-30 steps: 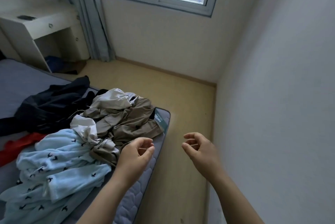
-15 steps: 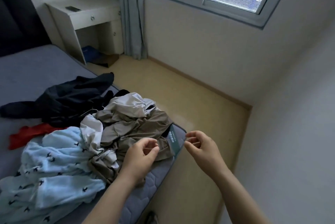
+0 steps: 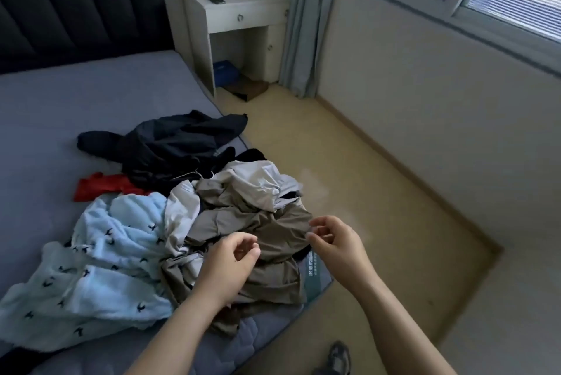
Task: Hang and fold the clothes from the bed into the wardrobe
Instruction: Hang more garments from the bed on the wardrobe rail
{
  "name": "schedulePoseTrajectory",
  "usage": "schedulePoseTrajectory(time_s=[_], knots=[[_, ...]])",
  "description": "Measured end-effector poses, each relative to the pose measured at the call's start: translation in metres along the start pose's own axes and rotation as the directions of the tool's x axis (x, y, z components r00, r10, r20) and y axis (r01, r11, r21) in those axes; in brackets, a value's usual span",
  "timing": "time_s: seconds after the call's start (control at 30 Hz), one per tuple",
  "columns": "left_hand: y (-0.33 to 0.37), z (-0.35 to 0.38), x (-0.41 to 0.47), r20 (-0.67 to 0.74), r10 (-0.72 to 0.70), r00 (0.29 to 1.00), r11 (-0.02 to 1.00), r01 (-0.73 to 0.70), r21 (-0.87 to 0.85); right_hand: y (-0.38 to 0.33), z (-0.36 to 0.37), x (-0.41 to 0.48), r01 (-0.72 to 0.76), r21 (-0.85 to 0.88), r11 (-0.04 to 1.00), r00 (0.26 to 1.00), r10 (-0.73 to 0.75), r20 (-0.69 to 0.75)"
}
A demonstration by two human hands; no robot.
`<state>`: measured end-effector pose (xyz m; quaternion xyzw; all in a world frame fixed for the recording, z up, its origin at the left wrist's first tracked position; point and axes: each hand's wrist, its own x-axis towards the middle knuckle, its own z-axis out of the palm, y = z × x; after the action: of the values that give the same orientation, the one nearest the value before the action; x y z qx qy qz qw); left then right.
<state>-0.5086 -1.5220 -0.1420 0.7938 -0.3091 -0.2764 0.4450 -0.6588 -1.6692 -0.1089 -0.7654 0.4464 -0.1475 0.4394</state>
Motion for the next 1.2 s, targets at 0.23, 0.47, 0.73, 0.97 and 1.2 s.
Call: schedulePoseTrajectory(time_s=[0.23,0.47,0.73,0.97,1.2], knots=[[0.027,0.060,0.043,-0.215,-0.100,0.971,0.994,0.089,-0.061,0.015,-0.048,0.097,0.139,0.026,0.990,0.971,-0.141,0.192],[0.064,0.130,0.063,-0.360,-0.196,0.912,0.975,0.143,-0.168,0.029,-0.104,0.166,0.255,-0.019,0.967,0.902,-0.231,0.366],[0.070,0.153,0.088,-0.436,-0.263,0.860,0.961,0.193,-0.200,0.029,-0.107,0.224,0.282,-0.013,0.959,0.862,-0.247,0.443],[0.075,0.161,0.129,-0.424,-0.268,0.865,0.961,0.213,-0.174,0.038,-0.113,0.267,0.259,-0.034,0.965,0.861,-0.215,0.461],[0.084,0.175,0.172,-0.487,-0.340,0.805,0.940,0.266,-0.215,0.039,-0.110,0.336,0.318,-0.043,0.947,0.789,-0.239,0.567]])
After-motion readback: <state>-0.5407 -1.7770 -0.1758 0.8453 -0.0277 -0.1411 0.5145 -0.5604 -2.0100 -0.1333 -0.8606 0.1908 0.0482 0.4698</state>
